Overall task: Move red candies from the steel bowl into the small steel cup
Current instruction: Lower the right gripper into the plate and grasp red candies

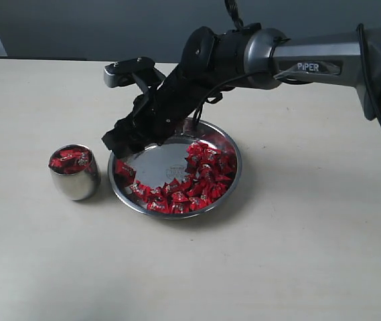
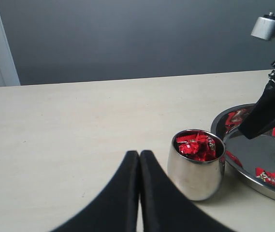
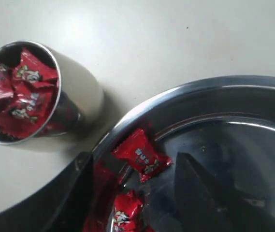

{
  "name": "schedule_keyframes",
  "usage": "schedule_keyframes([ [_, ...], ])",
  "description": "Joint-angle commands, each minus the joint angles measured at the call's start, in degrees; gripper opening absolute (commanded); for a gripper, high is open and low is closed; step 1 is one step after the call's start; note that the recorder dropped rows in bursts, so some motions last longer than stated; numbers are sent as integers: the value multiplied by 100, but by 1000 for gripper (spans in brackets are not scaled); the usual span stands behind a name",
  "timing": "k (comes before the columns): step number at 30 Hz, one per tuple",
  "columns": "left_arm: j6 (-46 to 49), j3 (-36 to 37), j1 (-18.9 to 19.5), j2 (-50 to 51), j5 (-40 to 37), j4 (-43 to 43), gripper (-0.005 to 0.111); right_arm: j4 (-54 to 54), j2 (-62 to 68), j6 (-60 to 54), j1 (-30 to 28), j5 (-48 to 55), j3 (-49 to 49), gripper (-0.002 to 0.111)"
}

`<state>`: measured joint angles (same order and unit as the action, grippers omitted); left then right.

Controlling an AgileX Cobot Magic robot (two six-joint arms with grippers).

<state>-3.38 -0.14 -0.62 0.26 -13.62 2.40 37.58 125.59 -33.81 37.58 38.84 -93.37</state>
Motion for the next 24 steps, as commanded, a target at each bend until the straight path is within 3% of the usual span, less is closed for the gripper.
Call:
schedule_keyframes([
  [1, -13, 14, -10, -26, -1, 4, 0, -249, 57, -42, -31, -66, 1, 50],
  [10, -13, 14, -10, -26, -1, 4, 0, -2730, 71, 1897, -372, 270, -11, 50],
  [24, -13, 14, -10, -26, -1, 4, 0, -2951, 97, 2090, -424, 559, -1, 50],
])
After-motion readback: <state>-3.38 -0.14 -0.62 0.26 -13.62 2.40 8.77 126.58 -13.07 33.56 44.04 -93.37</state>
